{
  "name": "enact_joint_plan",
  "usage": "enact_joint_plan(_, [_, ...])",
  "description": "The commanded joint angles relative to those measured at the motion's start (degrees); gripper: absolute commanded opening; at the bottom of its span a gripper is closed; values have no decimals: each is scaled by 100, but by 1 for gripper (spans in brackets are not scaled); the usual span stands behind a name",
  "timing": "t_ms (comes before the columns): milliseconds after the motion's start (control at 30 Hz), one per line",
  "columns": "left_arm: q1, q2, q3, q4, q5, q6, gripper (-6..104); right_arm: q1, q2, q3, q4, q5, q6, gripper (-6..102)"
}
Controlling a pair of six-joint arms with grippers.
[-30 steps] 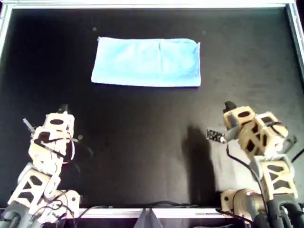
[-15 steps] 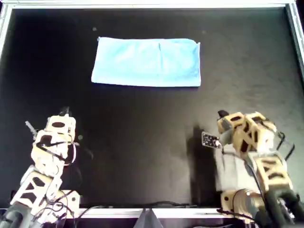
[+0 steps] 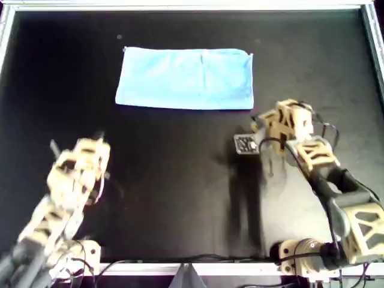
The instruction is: Fold a cloth
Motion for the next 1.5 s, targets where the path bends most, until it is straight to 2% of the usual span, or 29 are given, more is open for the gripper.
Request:
enact_joint_plan(0, [185,-2399,-1661,-677,70,35,76,18,-88,-782,-369,-26,18,85])
enact_joint_plan(133, [141,-4307,-2962,-738,9,26,76,-62,-712,-1354,-369,18,18,85])
enact_joint_plan(333, [202,-5467,-4228,-738,-9,26,76,35,-1406,-2136,-360,53,35,85])
enact_joint_plan(400, [202,-5757,-4518,-738,-9,26,76,35,-1556,-2338,-352,53,149,85])
enact_joint_plan(500, [202,-6346,-5010,-738,-9,26,76,35,-1819,-2689,-246,62,439,85])
enact_joint_plan(567, [202,-6768,-5379,-738,-18,26,76,26,-1951,-2892,-229,62,527,85])
enact_joint_plan(933, [220,-7576,-5906,-729,-26,35,75,26,-2171,-3366,281,53,519,85])
enact_joint_plan(1200, [668,-7831,-6196,-729,9,35,75,35,-2171,-3393,896,9,527,85])
enact_joint_plan(1467, [668,-8218,-6741,-729,53,35,75,35,-2180,-3401,923,26,527,85])
